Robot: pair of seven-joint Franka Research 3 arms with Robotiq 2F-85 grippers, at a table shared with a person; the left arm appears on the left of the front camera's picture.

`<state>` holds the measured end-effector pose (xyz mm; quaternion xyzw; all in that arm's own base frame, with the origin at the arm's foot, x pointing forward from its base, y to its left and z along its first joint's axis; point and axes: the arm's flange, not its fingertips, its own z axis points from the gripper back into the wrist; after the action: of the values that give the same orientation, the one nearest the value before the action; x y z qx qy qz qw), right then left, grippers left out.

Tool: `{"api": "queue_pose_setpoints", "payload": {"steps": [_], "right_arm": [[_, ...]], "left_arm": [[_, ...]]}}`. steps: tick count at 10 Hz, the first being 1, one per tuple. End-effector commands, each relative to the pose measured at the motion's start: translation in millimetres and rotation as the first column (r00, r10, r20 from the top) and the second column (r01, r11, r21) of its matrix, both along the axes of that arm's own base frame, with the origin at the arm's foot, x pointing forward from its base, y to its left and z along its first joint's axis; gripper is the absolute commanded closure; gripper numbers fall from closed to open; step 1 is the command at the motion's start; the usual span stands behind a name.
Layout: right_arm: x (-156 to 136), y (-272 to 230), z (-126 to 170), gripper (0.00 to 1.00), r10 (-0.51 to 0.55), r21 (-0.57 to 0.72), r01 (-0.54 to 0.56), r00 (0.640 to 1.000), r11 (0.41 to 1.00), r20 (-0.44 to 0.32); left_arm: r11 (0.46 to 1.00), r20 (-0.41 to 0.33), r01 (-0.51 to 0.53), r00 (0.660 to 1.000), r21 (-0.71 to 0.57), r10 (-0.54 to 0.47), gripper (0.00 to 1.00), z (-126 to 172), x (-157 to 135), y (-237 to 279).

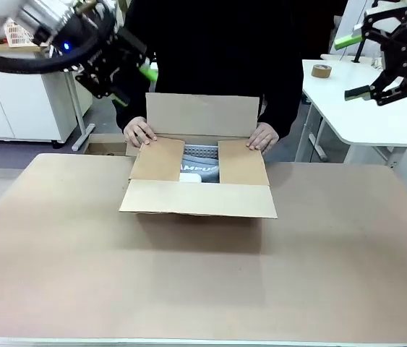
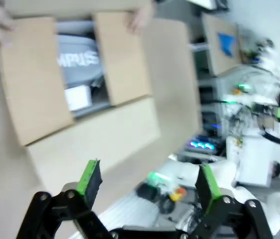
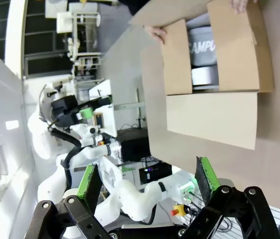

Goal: Pack the gift set into the box.
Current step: Lift both hands away from the flaps of the Package Box.

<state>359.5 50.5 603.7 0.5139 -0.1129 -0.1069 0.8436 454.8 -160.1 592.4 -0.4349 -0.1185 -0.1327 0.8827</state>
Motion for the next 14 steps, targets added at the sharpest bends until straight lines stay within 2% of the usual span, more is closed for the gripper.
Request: {"api": "queue_pose_setpoints", "payload": {"steps": [1, 2, 3, 4, 5, 6, 7, 8, 14], "right_arm": [[0, -3, 3, 0.0, 0.077, 0.155, -0.076, 0.997, 0.985, 0.002], [-1, -7, 5, 0.0, 0.104, 0.231, -0.104, 0.995, 0.967, 0.012], [-2, -10, 7, 0.0, 0.128, 0.27, -0.129, 0.992, 0.954, 0.02], [-5, -15, 7, 0.0, 0.151, 0.312, -0.151, 0.988, 0.938, 0.024], [-5, -20, 6, 0.0, 0.142, 0.316, -0.14, 0.99, 0.938, 0.017], [-4, -26, 3, 0.0, 0.164, 0.343, -0.156, 0.986, 0.926, 0.006], [-1, -27, -1, 0.0, 0.154, 0.344, -0.14, 0.988, 0.929, -0.015], [-10, -18, 9, 0.0, 0.142, 0.311, -0.131, 0.99, 0.941, -0.011], [-10, -18, 9, 0.0, 0.142, 0.311, -0.131, 0.99, 0.941, -0.011]], "left_arm": [[0.925, -0.197, 0.152, 0.953, -0.347, -0.23, 0.0, -4, 13, 38], [0.848, -0.236, 0.166, 0.918, -0.503, -0.32, 0.0, -8, 15, 56], [0.774, -0.242, 0.17, 0.89, -0.609, -0.386, 0.0, -12, 14, 77], [0.706, -0.234, 0.154, 0.877, -0.691, -0.42, 0.0, -17, 7, 103], [0.697, -0.24, 0.097, 0.898, -0.71, -0.369, 0.0, -23, -3, 130], [0.716, -0.256, 0.043, 0.917, -0.697, -0.305, 0.0, -30, -17, 154], [0.756, -0.282, 0.015, 0.923, -0.654, -0.262, 0.0, -35, -29, 166], [0.703, -0.184, 0.147, 0.909, -0.696, -0.373, 0.0, -29, -7, 144], [0.703, -0.184, 0.147, 0.909, -0.696, -0.373, 0.0, -29, -7, 144]]}}
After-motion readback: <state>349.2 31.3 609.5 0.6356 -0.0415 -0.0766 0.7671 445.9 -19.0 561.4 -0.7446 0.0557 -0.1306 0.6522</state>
